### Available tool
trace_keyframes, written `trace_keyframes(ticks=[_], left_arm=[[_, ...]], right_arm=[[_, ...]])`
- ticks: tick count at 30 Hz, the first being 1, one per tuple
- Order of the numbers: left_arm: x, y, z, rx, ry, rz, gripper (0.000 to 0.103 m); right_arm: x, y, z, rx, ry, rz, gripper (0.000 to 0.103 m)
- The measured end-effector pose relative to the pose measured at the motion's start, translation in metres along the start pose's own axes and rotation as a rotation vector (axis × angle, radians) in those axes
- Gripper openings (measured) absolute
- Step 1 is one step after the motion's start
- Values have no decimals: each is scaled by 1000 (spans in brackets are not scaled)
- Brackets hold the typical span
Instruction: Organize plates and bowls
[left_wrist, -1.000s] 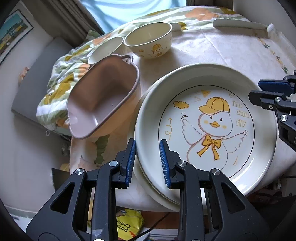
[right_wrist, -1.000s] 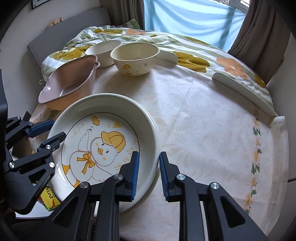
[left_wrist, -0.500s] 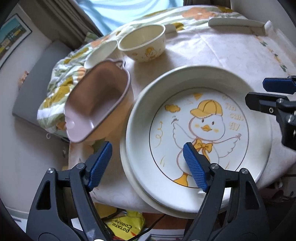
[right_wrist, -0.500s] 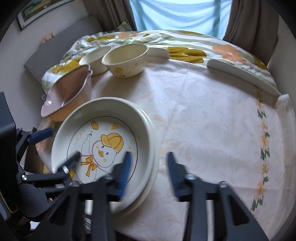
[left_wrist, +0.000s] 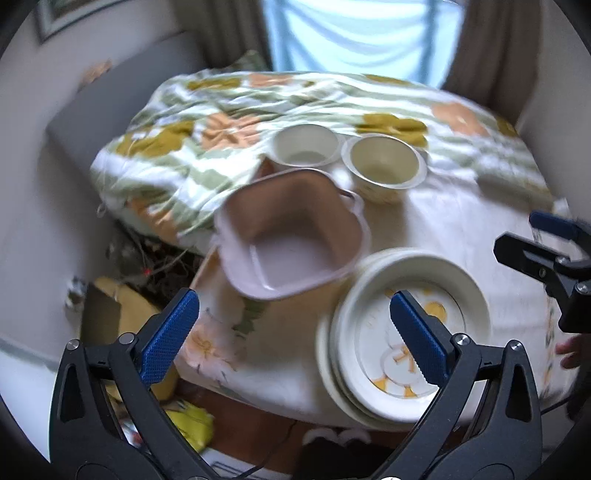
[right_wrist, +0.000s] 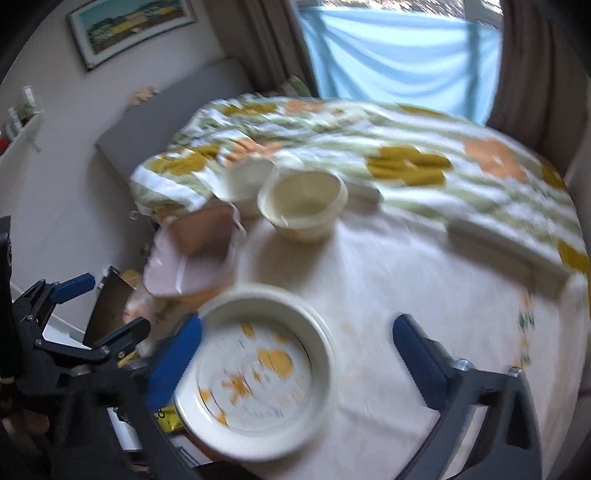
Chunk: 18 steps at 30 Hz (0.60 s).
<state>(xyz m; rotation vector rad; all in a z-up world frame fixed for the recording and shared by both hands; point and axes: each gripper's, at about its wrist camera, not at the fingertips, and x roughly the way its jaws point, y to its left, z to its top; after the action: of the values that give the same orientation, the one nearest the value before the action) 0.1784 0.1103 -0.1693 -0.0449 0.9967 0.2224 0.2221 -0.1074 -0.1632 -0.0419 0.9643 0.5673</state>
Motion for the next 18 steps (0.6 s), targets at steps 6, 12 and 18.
trace_keyframes(ticks=[6,12,18], left_arm=[[28,47,5,-120,42,-20,103],[76,70,9,-218,117,-144,97],[128,72,18,-238,198,-216,69]], right_arm=[[51,23,27,-26,104,78,103],[105,35,43,3,195,111,103],[160,35,53,7,292,123,82]])
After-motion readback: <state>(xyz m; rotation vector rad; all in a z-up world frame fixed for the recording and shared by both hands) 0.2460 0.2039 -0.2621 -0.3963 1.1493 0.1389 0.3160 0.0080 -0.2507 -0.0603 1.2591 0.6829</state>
